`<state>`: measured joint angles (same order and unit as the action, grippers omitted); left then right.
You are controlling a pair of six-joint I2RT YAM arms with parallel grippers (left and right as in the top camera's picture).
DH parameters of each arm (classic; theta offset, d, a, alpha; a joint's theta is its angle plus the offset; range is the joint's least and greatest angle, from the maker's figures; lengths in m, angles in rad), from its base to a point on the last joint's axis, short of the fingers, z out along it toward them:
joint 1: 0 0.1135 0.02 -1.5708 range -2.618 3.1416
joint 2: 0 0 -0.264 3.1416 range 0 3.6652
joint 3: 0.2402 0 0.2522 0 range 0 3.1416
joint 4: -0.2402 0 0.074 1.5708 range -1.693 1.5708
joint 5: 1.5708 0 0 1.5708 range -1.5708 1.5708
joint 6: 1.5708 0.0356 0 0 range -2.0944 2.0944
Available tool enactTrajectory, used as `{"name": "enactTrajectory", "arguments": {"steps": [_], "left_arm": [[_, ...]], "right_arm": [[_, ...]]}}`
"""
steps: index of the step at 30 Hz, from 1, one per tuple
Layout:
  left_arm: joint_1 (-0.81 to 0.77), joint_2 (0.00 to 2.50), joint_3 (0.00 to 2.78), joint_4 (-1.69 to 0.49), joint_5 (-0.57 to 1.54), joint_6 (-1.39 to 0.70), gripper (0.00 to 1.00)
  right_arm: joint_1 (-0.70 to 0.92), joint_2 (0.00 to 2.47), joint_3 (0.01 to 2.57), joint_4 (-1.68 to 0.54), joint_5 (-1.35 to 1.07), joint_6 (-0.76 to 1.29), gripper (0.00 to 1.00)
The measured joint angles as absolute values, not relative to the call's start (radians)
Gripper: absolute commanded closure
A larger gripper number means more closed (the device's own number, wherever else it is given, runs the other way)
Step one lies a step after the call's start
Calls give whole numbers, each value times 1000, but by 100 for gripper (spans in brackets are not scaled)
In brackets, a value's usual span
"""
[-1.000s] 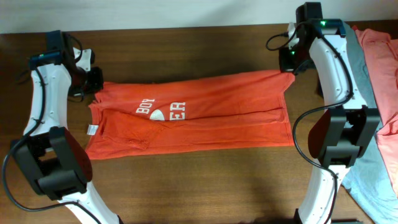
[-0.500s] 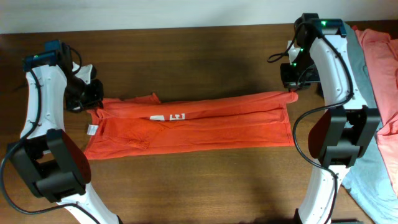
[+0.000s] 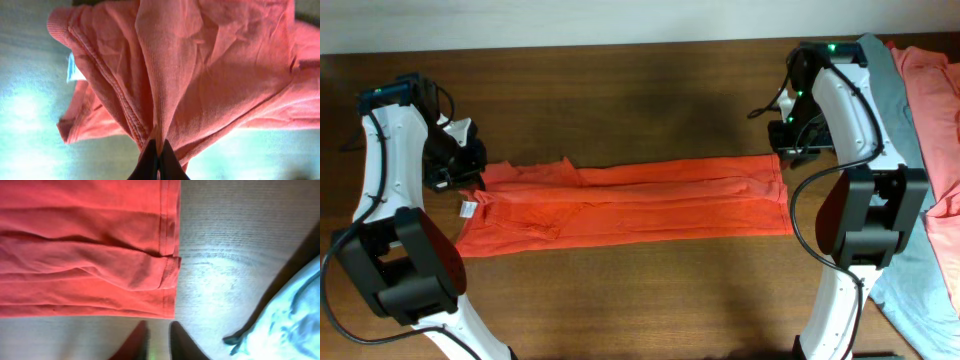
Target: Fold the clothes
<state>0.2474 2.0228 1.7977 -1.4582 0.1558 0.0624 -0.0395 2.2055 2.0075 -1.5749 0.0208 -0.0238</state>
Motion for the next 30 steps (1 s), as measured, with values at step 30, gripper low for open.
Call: {"name": "enactTrajectory", "arguments": {"steps": [30], "left_arm": [[247,2017,1708,-1552,115,59,71]], "right_arm": [[-41,2206,1866,-1515,-41,-30,78]]}}
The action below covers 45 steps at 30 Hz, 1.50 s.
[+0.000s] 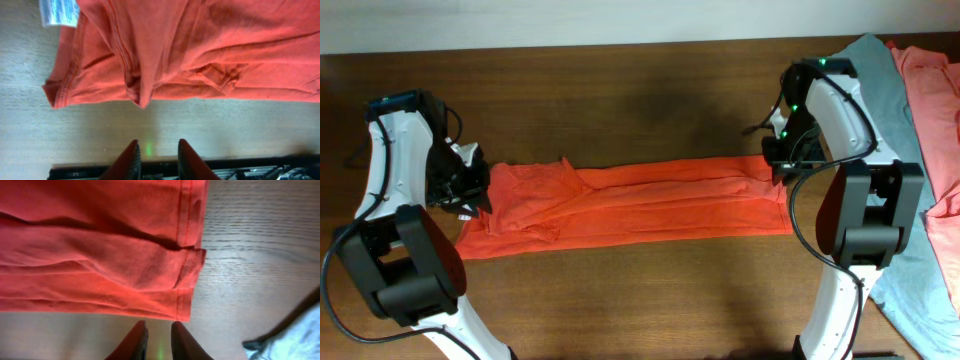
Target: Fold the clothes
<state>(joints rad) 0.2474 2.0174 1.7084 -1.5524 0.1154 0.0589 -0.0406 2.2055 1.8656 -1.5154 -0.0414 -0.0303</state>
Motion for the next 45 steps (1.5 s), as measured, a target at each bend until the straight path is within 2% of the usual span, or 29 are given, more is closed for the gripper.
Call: {"name": "enactTrajectory", "arguments": {"steps": [5,8,11,16,19,31,38,40,42,45], "left_arm": [[247,2017,1698,-1547,115,59,69],[247,2017,1697,-1486,115,59,65],[247,2017,1696,-1391,115,59,59],[247,2017,1696,-1255,114,57,41],[247,2017,1696,-1186,115,56,40],[247,2028,1695,-1068,124,86,41],[230,2113,1695,-1047,134,116,42],[221,2133,1695,-1045,142,123,51],[211,2143,1692,-1041,150,134,54],[194,2144,1691,-1030,165,142,67]], "right_arm": [[-41,2206,1790,-1459,-43,-31,78],[-41,2206,1759,-1439,-43,-30,78],[-41,2206,1747,-1431,-43,-31,78],[-41,2206,1747,-1423,-43,-30,78],[-41,2206,1747,-1422,-43,-30,78],[-41,2206,1747,-1420,-43,-30,78],[-41,2206,1747,-1420,-43,-31,78],[-41,2206,1747,-1420,-43,-30,78],[-41,2206,1747,-1419,-43,-31,78],[-41,2206,1747,-1420,-43,-30,78]]}}
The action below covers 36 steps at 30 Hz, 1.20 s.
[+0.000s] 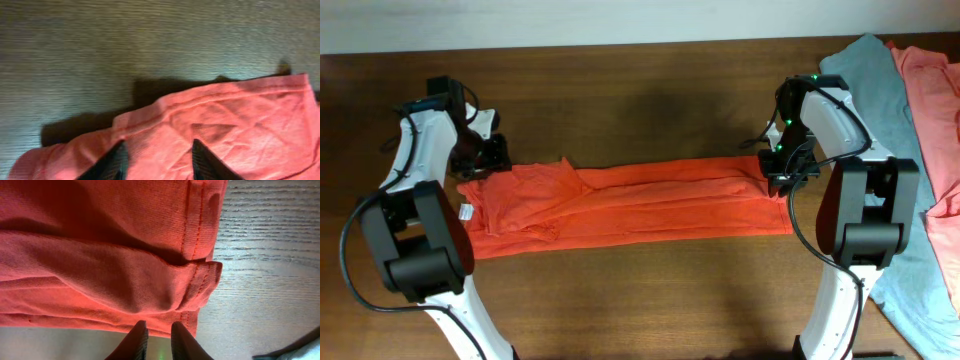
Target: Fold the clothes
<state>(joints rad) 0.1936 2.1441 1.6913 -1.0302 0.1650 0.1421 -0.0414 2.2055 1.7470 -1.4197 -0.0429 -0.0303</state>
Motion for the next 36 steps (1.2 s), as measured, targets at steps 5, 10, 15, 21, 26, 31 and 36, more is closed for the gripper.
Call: {"name": "enactTrajectory", "arguments": {"steps": [5,10,15,21,26,31,36], "left_arm": [[176,2144,1691,-1031,176,146,68],[174,2144,1691,-1032,173,149,47],[174,2144,1691,-1031,114,153,44],[174,2145,1691,-1035,77,153,45],[174,2165,1691,-1054,86,158,67],[174,2185,1691,-1056,108,158,82],[174,2185,1691,-1056,116,157,73]], "right_arm": [[-41,2206,1747,-1420,-43,-30,78],[-41,2206,1747,-1420,-43,-31,78],[-41,2206,1747,-1420,-43,-30,78],[-41,2206,1747,-1420,-43,-31,78],[-41,2206,1747,-1420,-43,-30,78],[-41,2206,1747,-1420,-43,-31,78],[-41,2206,1747,-1420,-43,-30,78]]}}
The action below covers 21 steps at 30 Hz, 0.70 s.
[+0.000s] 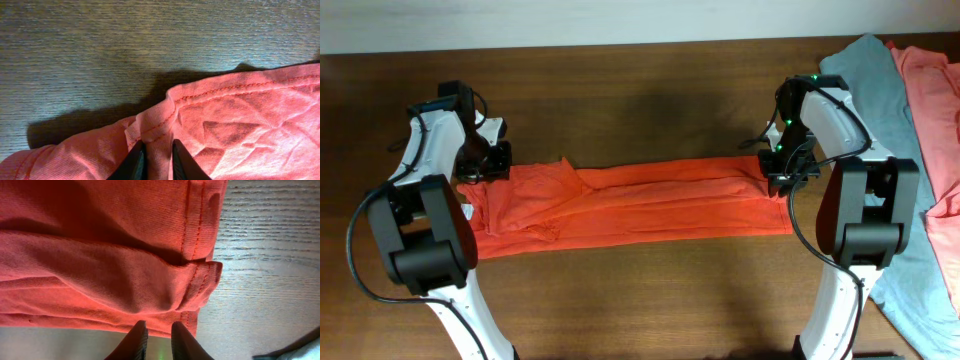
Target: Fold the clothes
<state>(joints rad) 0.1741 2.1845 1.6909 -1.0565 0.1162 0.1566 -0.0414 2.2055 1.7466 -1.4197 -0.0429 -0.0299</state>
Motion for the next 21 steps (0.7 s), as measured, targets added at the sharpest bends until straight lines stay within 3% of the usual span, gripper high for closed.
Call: {"name": "enactTrajectory", "arguments": {"steps": [21], "left_arm": [[174,2185,1721,-1073,195,157,73]], "right_arm": [[-41,2206,1746,-1420,-43,-30,78]]}}
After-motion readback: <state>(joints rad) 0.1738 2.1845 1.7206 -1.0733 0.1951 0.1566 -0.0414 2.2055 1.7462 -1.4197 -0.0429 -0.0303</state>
